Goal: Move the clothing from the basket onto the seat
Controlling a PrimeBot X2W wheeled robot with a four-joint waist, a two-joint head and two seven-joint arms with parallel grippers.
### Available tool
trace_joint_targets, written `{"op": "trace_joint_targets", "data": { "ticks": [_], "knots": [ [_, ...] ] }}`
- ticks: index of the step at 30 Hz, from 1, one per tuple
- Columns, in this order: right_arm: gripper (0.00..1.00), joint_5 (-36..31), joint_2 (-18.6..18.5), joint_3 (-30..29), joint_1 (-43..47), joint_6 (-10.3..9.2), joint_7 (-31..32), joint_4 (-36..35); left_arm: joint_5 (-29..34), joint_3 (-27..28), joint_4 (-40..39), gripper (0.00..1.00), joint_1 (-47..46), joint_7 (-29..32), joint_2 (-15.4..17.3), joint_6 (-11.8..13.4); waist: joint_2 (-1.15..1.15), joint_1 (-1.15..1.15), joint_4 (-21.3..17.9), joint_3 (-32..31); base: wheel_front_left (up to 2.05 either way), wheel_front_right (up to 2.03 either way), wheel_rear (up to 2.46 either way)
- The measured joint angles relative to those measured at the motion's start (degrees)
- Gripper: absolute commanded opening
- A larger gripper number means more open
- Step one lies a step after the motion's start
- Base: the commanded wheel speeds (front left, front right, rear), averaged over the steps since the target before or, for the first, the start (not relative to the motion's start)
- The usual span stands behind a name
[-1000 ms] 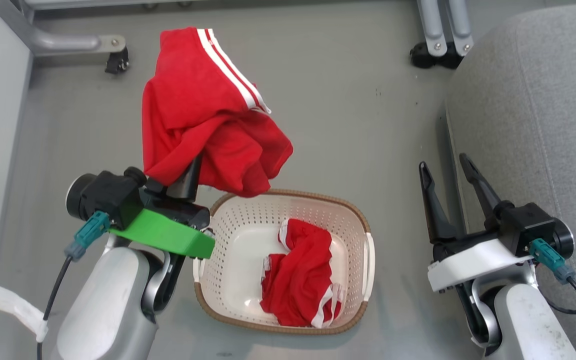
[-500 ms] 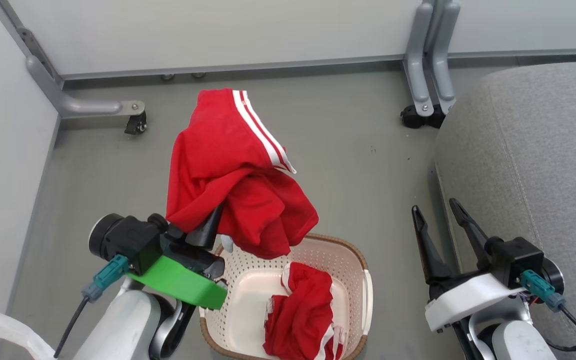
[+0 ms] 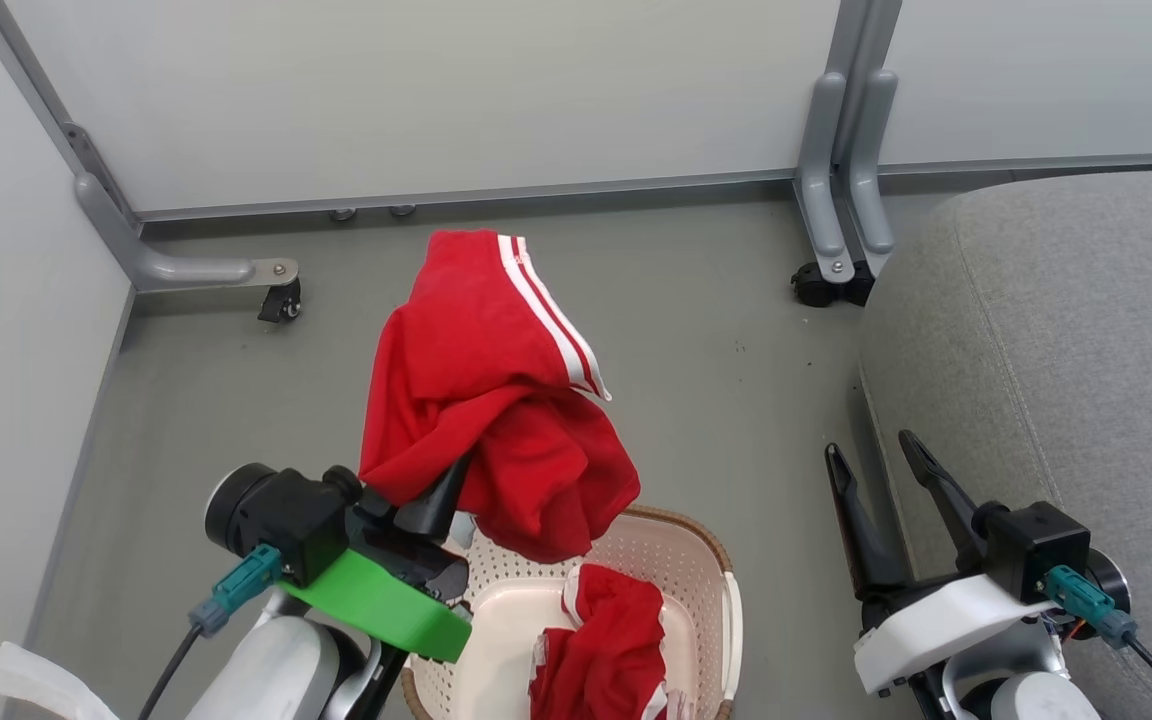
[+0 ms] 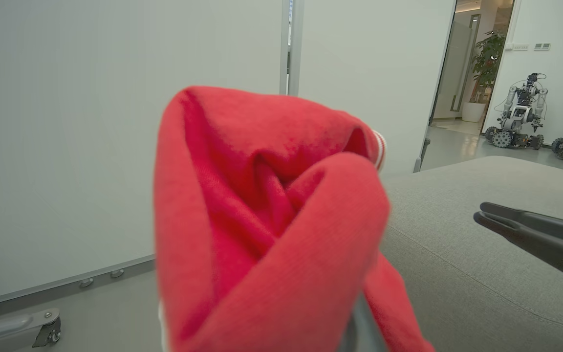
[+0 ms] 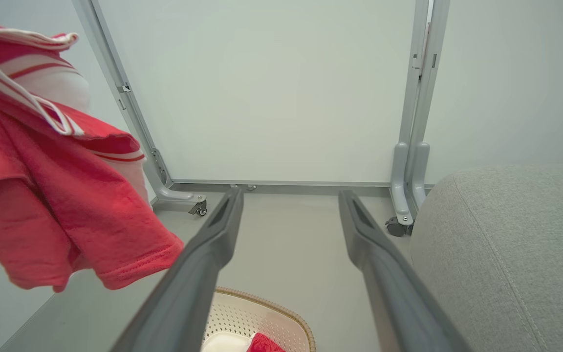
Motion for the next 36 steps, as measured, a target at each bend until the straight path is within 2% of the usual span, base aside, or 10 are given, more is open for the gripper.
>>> {"op": "trace_joint_targets", "data": {
  "ticks": [20, 23, 28, 32, 36],
  "knots": [
    [1.00, 1.1, 0.0, 1.2, 0.3, -0.01, 0.0, -0.4, -0.1, 0.5, -0.7, 0.00, 0.5, 0.0, 0.2, 0.0, 0.00, 0.00, -0.1, -0.2, 0.00, 0.00, 0.00],
    [1.00, 2.4, -0.1, 5.4, -1.2, -0.01, 0.1, -1.1, 0.0, 0.5, -0.9, 0.00, 0.5, 0.0, 0.2, 0.0, 0.00, 0.00, -0.1, -0.1, 0.00, 0.00, 0.00],
    [1.00, 5.9, 0.0, 15.7, -5.7, 0.00, 1.2, -1.2, 0.1, 0.1, -1.2, 0.00, 0.3, 0.0, 0.2, 0.0, 0.00, 0.00, 0.2, 0.4, 0.00, 0.00, 0.00],
    [1.00, 9.3, 0.0, 23.9, -10.2, 0.00, 1.4, 0.7, 0.2, -0.7, -1.3, 0.00, 0.0, 0.0, 0.1, 0.0, 0.00, 0.00, 0.8, 0.7, 0.00, 0.00, 0.00],
    [1.00, 11.9, 0.0, 28.3, -13.7, -0.01, 1.0, 3.9, 0.3, -1.6, -1.3, 0.00, -0.7, 0.0, 0.0, 0.0, 0.00, 0.00, 1.6, 1.0, 0.00, 0.00, 0.00]
  ]
}}
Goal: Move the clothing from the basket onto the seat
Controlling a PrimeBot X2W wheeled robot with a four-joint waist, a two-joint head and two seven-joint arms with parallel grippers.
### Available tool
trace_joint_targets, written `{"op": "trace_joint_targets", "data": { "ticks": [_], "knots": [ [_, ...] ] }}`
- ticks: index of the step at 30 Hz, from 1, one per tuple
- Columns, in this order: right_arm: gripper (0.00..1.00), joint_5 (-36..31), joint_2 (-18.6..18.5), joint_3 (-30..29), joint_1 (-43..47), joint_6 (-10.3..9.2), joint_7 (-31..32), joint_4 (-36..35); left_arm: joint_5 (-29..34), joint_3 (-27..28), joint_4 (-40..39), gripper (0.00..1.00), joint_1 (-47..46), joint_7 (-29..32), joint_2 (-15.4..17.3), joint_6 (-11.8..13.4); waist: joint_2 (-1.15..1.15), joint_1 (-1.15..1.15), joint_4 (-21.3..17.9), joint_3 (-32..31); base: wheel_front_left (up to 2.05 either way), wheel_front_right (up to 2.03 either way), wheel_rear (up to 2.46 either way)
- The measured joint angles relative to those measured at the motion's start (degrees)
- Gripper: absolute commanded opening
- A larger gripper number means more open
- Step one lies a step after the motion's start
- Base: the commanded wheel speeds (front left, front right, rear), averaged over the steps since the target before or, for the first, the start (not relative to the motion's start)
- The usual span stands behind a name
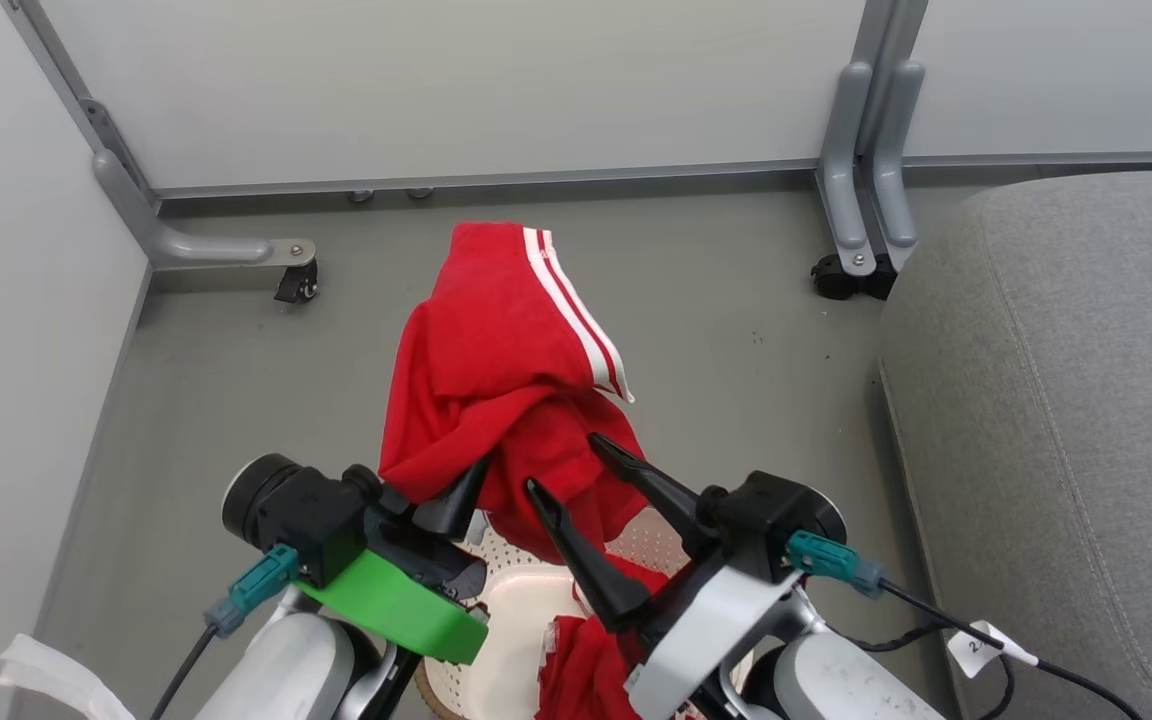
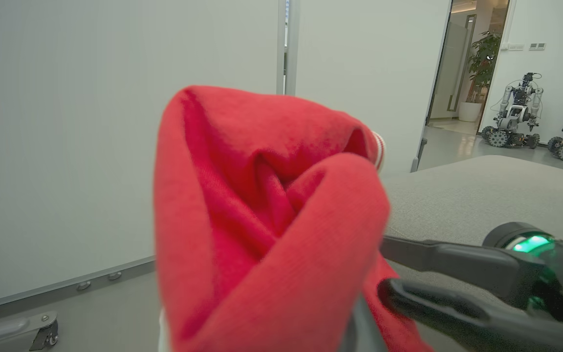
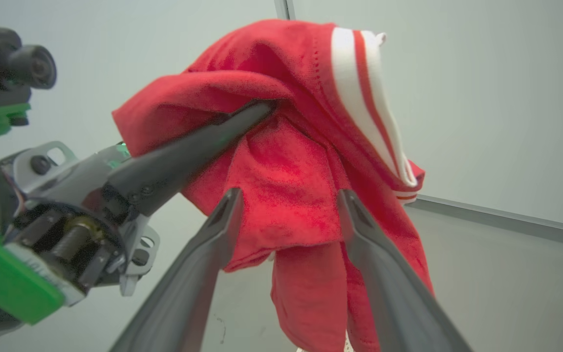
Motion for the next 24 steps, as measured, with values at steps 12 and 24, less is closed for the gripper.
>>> {"op": "trace_joint_targets", "data": {
  "ticks": [12, 24],
  "knots": [
    [1.00, 2.0, -0.1, 5.2, -8.5, 0.00, 0.7, 11.4, -0.1, -1.8, -0.1, 0.00, -0.8, 0.0, -0.1, 0.0, 0.00, 0.00, 1.2, 0.5, 0.00, 0.00, 0.00],
    [0.00, 8.1, -0.1, 9.7, -14.1, 0.01, -1.3, 16.5, -0.8, -3.3, -0.2, 0.00, -0.9, 0.0, -0.1, 0.0, 0.00, 0.00, 1.9, 0.6, 0.00, 0.00, 0.00]
  ]
}}
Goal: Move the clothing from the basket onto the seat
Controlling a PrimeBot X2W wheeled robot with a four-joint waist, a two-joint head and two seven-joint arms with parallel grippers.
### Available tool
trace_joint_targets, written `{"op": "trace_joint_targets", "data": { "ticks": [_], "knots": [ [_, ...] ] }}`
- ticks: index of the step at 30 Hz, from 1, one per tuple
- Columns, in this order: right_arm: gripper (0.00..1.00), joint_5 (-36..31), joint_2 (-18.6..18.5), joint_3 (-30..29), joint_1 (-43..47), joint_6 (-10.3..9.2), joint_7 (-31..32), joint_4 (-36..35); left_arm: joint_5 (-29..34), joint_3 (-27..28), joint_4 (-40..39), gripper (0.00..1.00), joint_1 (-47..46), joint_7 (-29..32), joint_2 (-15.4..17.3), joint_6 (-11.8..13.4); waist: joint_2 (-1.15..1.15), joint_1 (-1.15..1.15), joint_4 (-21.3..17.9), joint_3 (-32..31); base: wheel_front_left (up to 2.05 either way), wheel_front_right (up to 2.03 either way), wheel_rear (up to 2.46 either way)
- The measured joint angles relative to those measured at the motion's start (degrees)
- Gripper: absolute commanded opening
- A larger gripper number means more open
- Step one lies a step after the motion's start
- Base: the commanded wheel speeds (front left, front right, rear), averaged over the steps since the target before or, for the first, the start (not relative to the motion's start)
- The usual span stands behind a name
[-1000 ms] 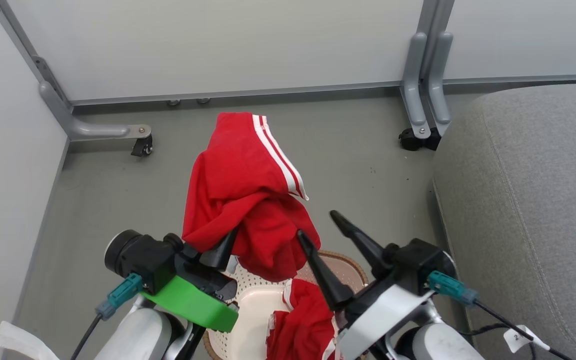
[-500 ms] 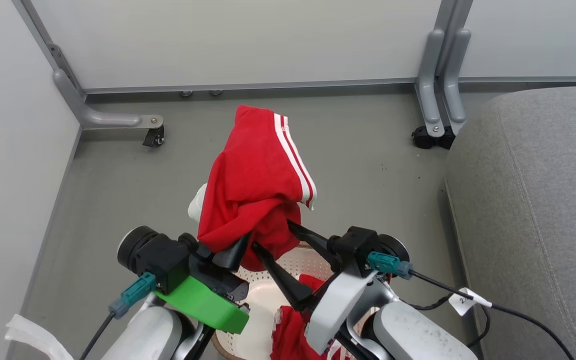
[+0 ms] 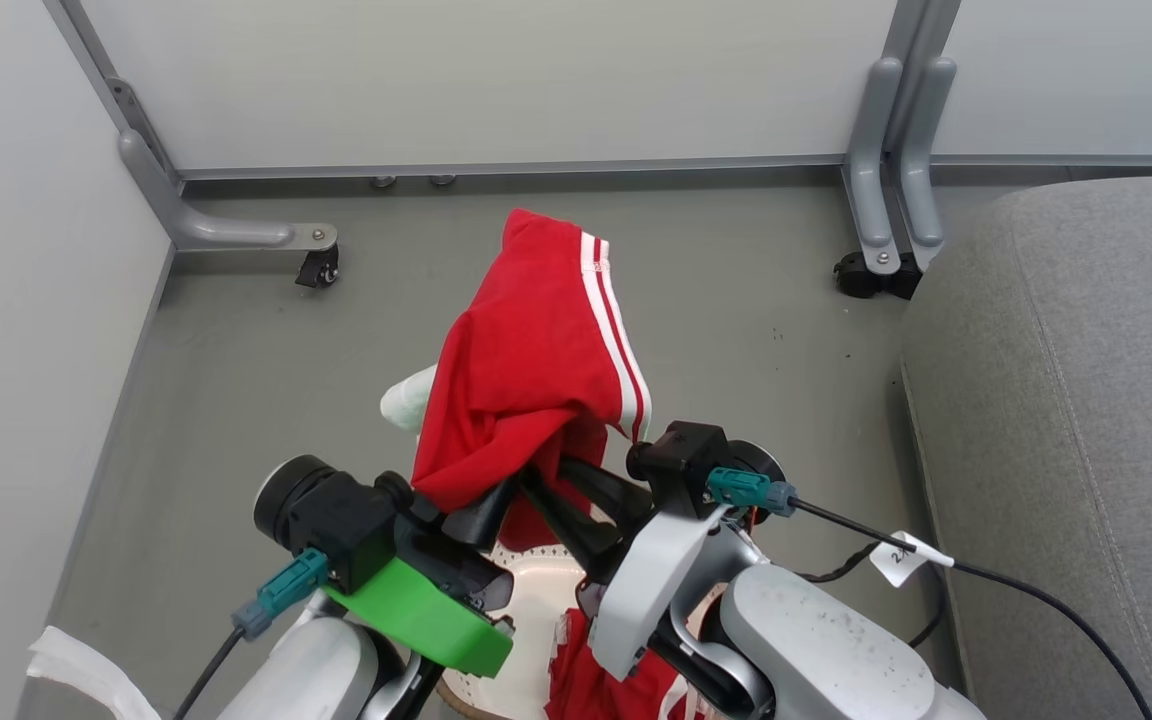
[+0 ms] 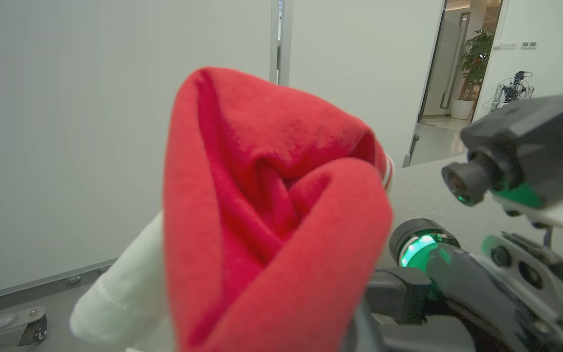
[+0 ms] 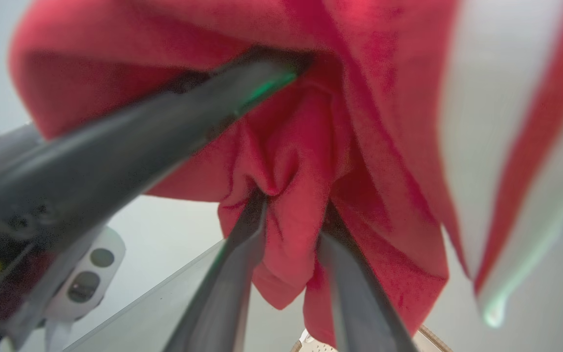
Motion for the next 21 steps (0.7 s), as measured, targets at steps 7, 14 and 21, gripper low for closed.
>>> {"op": "trace_joint_targets", "data": {
  "ticks": [7, 14, 21],
  "knots": [
    [0.00, 1.8, 0.0, 0.4, -1.1, 0.00, -2.9, 1.6, -0.2, 0.6, 0.0, 1.00, 0.0, 0.0, -0.2, 0.0, 0.00, 0.00, 0.3, -0.1, 0.00, 0.00, 0.00],
    [0.00, -0.8, 0.0, -3.9, -1.1, -0.01, -5.5, 3.5, 3.5, 1.8, 1.0, 1.00, 0.1, -0.1, -0.2, 0.4, 0.00, 0.00, -0.2, -0.4, 0.00, 0.00, 0.00],
    [0.00, -4.7, -0.9, -12.0, -0.4, 0.00, -5.4, 5.1, 6.8, -1.4, 2.4, 1.00, 0.0, 0.9, 2.2, 0.4, 0.00, 0.00, -1.7, -0.2, 0.00, 0.00, 0.00]
  ]
}}
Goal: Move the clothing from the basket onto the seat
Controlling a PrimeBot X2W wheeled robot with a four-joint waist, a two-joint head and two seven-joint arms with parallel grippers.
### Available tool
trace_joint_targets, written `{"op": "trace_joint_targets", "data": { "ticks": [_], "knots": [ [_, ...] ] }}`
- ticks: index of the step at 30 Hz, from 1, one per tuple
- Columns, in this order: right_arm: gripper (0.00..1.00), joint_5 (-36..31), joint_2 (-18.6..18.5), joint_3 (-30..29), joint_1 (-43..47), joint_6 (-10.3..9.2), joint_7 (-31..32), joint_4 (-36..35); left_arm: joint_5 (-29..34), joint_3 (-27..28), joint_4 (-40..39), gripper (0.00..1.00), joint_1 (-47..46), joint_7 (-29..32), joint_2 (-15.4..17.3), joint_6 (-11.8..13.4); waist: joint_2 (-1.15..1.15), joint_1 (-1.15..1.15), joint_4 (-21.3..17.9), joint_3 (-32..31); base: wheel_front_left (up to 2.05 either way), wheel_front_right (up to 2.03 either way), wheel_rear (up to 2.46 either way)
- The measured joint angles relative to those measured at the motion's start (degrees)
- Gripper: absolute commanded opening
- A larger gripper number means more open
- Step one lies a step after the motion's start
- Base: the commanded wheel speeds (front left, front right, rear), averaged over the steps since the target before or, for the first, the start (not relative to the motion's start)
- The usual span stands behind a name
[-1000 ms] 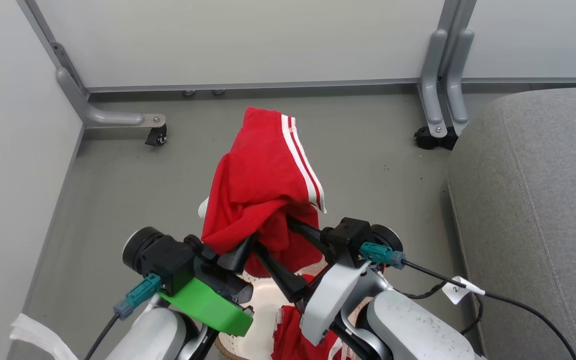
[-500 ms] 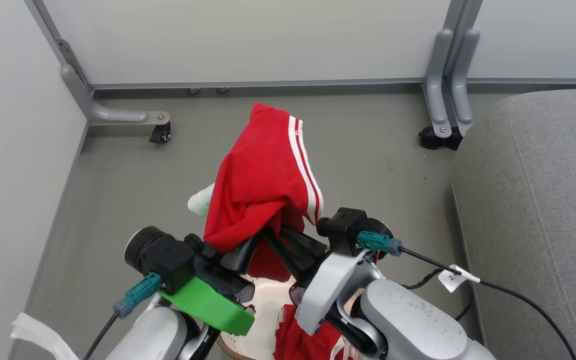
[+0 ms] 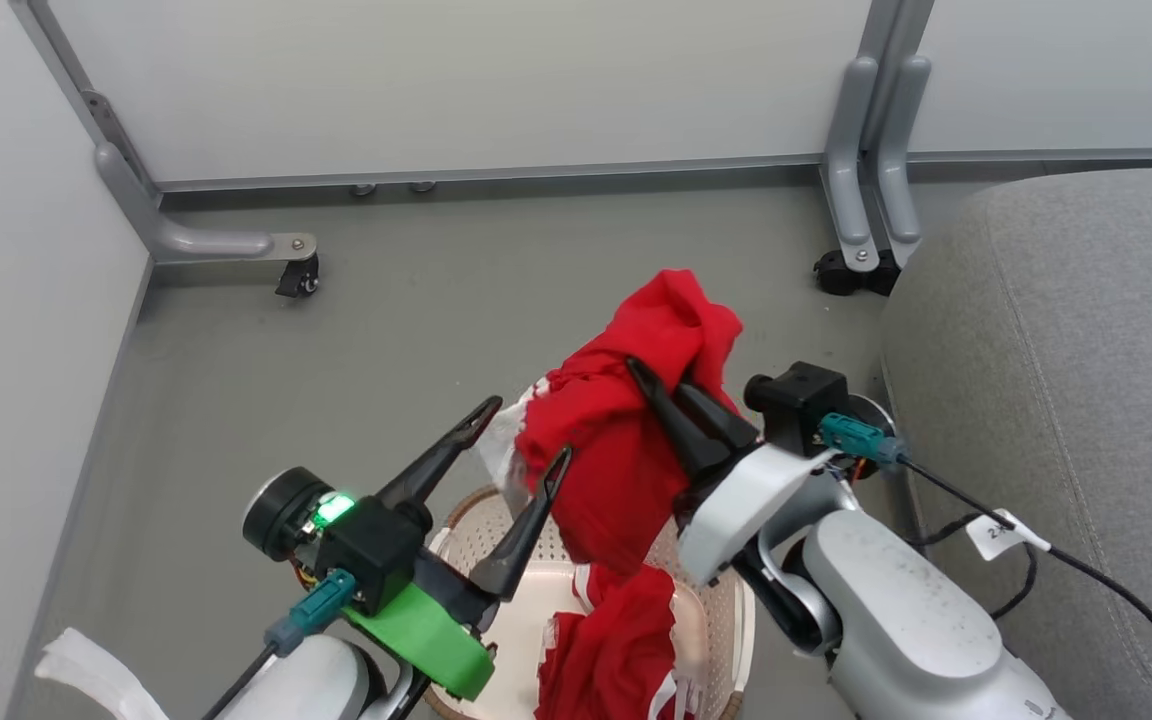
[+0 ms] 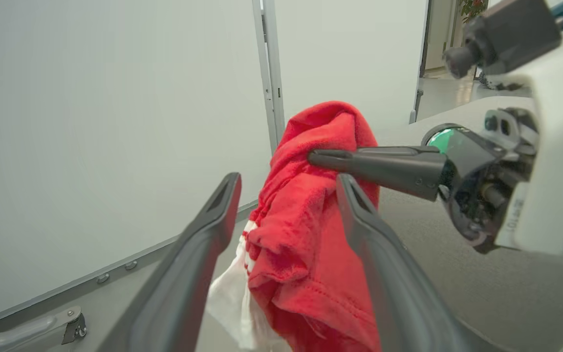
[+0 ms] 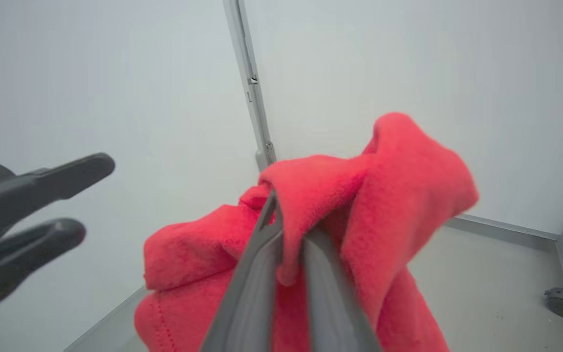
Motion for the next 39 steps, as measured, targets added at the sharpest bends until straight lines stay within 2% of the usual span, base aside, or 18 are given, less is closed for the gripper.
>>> {"op": "trace_joint_targets", "data": {
  "ticks": [8, 14, 28, 39],
  "knots": [
    [0.00, -3.4, -1.7, -9.9, 3.6, -0.01, 1.1, -1.7, 1.0, -4.9, 0.6, 1.00, 0.0, 1.9, 2.6, -0.2, 0.00, 0.00, -3.1, 0.6, 0.00, 0.00, 0.00],
    [0.00, -5.4, -1.8, -15.2, 7.0, -0.01, 2.6, -4.4, 0.5, -8.1, 0.5, 1.00, 0.0, 2.4, 3.4, -0.3, 0.00, 0.00, -6.2, 0.9, 0.00, 0.00, 0.00],
    [0.00, -7.3, -0.7, -20.0, 10.3, -0.01, 4.0, -8.5, -1.8, -10.3, -0.9, 1.00, 0.6, 2.2, 4.1, -0.3, 0.00, 0.00, -17.3, 1.4, 0.00, 0.00, 0.00],
    [0.00, -6.4, -0.7, -23.7, 8.6, -0.01, 1.3, -7.1, -2.2, -10.9, -3.7, 1.00, 0.2, 3.1, 5.2, -0.1, 0.00, 0.00, -25.9, 3.7, 0.00, 0.00, 0.00]
  ]
}}
